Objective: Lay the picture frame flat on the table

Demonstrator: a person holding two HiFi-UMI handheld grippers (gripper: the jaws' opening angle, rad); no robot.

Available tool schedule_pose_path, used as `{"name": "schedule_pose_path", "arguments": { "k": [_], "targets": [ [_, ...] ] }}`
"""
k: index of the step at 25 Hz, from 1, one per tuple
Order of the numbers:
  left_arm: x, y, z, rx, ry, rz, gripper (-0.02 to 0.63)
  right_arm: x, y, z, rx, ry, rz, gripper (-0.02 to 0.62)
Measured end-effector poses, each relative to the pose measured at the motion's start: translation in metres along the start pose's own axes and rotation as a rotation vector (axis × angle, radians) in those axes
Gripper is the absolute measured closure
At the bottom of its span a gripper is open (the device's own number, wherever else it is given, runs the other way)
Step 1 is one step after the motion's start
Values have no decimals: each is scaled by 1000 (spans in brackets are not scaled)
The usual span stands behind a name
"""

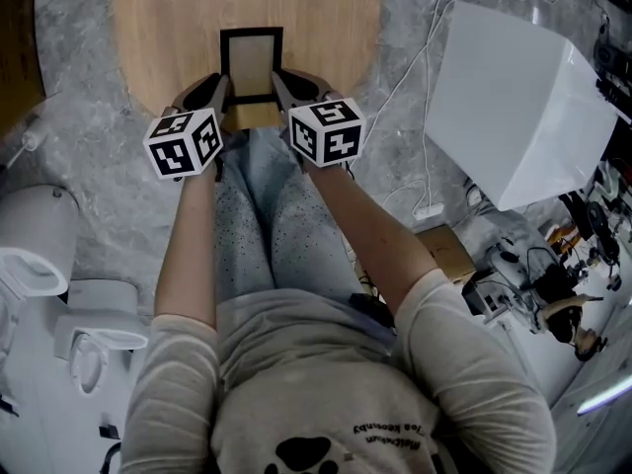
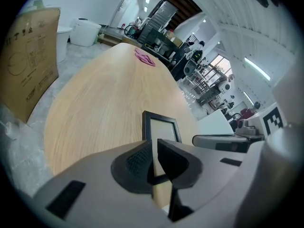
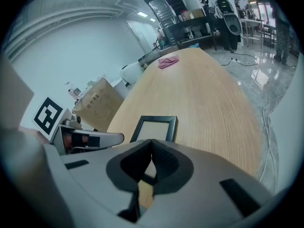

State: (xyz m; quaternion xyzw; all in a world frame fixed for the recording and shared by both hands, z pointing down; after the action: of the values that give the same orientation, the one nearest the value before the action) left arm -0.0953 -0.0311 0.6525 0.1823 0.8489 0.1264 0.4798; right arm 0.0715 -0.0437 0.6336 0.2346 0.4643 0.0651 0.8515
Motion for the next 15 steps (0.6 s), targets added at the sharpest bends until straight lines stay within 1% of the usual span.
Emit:
{"name": "schedule_pose_path", "arguments": {
  "k": [3,6,9,13,15],
  "targets": [
    [11,-4,5,-6,3,15,597,7,-4,-5,-3,5,13,584],
    [19,-6,15,-18,19,5,597,19,-7,-6,-49,15,29,584],
    [30,-13,26,-39,28,3,598,32,-13,-8,-56,33,35,584],
    [46,-30,43,-78,37,28,598,53,-26,-14,-75,46,63,584],
    [57,-39,53,-98,40,47,598,66,-33,-20,-67,48,77,584]
  ]
}}
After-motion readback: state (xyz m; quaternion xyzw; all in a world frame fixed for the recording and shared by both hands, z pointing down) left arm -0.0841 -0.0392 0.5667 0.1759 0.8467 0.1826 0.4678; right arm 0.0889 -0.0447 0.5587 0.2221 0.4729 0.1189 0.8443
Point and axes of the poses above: the fingertips, and each gripper's own axes: x backward along the fingers, z to its right, y out of its underside, the point moved 7 cm from there along x, backward along the fingers, and after that the axes turned 2 degrees about -y, right-handed, at the moved point
